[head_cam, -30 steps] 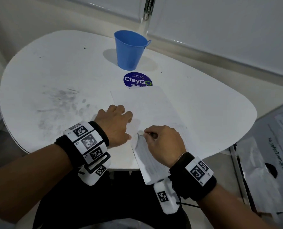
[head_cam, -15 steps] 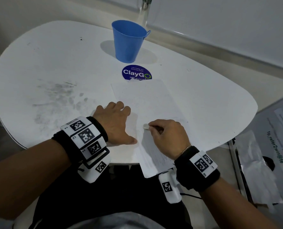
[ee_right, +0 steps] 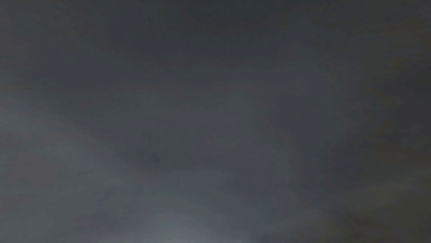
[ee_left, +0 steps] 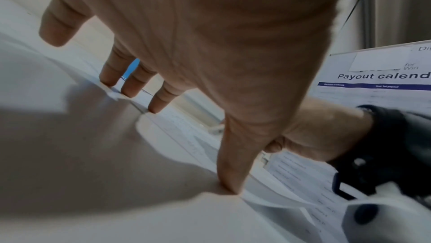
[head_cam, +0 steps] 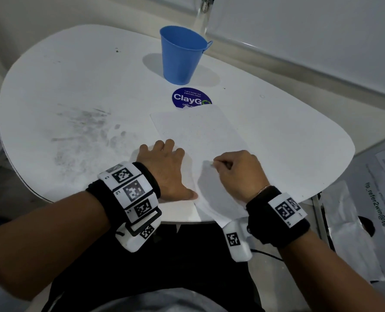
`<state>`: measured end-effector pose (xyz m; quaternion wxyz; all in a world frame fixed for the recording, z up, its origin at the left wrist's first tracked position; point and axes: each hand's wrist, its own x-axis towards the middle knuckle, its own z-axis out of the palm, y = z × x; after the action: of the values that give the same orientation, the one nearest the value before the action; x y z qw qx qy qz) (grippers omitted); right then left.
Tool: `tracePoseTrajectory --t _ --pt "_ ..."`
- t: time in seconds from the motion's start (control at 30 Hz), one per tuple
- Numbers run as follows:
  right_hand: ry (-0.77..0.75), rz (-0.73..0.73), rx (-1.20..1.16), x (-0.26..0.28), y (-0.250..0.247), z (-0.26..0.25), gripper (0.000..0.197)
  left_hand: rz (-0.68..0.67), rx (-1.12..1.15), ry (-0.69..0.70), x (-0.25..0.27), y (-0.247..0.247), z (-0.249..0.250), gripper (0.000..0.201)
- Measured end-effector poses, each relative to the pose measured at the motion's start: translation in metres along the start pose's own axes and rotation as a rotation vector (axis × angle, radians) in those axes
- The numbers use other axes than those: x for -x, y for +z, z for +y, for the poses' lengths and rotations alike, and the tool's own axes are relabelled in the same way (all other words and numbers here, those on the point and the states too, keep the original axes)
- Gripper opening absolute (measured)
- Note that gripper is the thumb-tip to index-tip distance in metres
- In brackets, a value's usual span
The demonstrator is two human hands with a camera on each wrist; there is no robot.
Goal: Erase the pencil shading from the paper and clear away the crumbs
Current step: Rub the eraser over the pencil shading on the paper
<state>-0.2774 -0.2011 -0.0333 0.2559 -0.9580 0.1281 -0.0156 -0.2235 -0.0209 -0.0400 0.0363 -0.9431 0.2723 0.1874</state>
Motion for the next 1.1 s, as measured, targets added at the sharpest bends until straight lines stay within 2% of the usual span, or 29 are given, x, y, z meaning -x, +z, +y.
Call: tracePoseTrajectory --t 0.2,0.3,0.4,0.5,0.6,0.67,0.73,0.87,1.0,1.1 --pt "-0.117 -0.143 0.013 0.023 -0.013 -0.024 0.015 0.004 0.019 -0.019 0.000 0.000 0.004 0.095" --pt "-0.117 -0.105 -0.005 0.026 -0.045 -0.028 0.011 -0.005 0.031 0.000 -0.003 0.001 -0.001 0.093" --pt "-0.103 -0.067 -0.094 0.020 -0.070 -0.032 0.009 -0.039 0.068 0.014 -0.004 0.002 -0.003 0.105" --pt "-0.086 -0.073 -0.096 0.004 -0.048 -0.030 0.011 -0.032 0.061 0.020 -0.004 0.003 -0.003 0.111" --pt "-0.056 -0.173 -0.002 -0.001 -0.003 -0.021 0.018 -0.010 0.017 0.016 -0.004 0.005 -0.003 0.119" --pt "-0.077 -0.170 0.087 0.004 0.016 -0.020 0.020 -0.016 -0.007 0.007 -0.004 0.006 -0.005 0.127" --pt "-0.096 -0.146 0.141 0.004 0.018 -0.018 0.021 -0.020 -0.017 0.004 -0.005 0.007 -0.007 0.128" --pt "-0.005 -0.055 0.122 -0.007 0.007 -0.010 0.021 -0.044 -0.038 0.004 -0.006 0.005 -0.007 0.124" --pt "-0.138 -0.177 0.082 0.017 0.018 -0.025 0.021 -0.031 -0.034 -0.018 -0.006 0.006 -0.004 0.130" --pt "-0.059 -0.131 0.083 0.003 0.010 -0.012 0.022 -0.015 -0.037 -0.007 -0.006 0.006 -0.005 0.125"
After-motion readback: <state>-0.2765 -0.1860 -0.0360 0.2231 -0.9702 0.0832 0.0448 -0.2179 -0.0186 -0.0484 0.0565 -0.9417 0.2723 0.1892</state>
